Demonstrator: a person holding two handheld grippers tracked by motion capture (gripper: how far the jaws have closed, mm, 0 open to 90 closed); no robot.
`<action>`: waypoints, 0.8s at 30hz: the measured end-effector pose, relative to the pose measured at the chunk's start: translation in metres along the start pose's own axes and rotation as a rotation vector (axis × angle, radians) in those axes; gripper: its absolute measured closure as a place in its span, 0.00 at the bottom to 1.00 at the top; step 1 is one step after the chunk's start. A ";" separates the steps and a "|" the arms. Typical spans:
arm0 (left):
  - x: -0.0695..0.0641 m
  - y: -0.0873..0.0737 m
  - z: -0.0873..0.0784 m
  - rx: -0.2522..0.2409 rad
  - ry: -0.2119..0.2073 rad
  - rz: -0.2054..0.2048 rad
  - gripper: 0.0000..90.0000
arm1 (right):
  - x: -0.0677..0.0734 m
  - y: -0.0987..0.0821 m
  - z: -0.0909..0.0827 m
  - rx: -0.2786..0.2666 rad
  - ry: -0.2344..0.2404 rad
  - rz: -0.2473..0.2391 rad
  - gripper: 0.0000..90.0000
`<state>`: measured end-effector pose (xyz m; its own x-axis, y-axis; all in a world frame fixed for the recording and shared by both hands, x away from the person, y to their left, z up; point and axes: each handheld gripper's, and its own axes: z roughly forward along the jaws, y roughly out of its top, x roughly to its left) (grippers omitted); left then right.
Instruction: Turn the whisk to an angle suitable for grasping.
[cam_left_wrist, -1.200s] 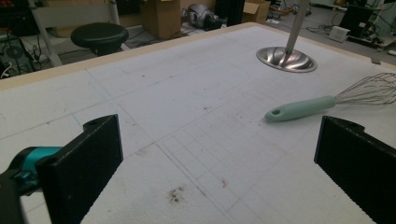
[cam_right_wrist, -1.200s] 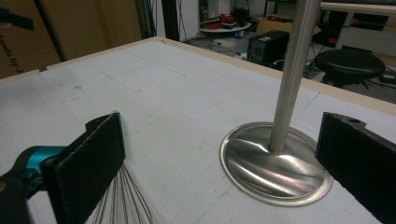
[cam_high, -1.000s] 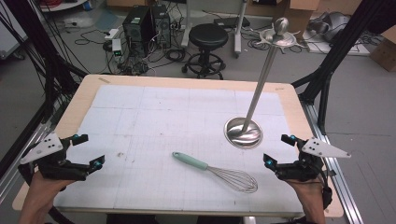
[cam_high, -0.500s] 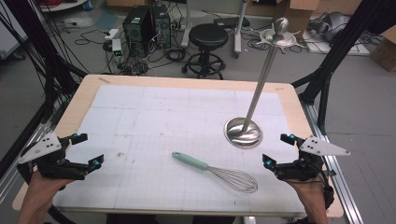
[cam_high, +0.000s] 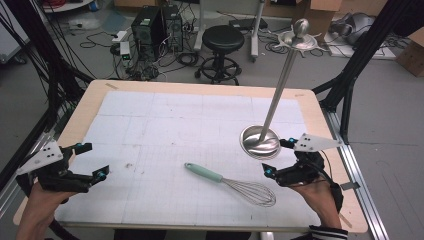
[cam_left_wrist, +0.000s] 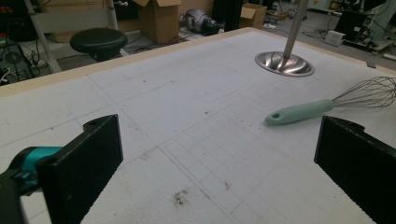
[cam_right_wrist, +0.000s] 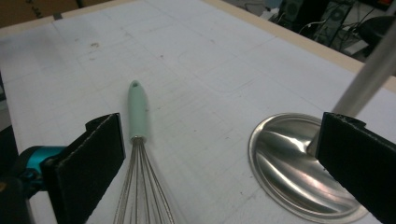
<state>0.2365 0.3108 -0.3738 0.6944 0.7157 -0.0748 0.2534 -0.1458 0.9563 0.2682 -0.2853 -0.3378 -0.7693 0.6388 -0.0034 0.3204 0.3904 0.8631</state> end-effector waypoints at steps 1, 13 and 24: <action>0.000 0.000 0.000 0.000 0.000 0.000 0.02 | 0.000 0.000 0.000 0.000 0.000 0.000 0.00; -0.002 0.000 0.002 0.005 0.002 0.002 0.02 | 0.016 0.026 0.029 0.149 0.052 -0.082 0.00; -0.004 0.001 0.005 0.017 -0.005 0.007 0.02 | 0.028 0.046 0.050 0.271 0.107 -0.126 0.00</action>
<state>0.2373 0.3043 -0.3743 0.6999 0.7109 -0.0695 0.2595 -0.1624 0.9520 0.2890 -0.2156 -0.3236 -0.8614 0.5066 -0.0361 0.3436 0.6336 0.6932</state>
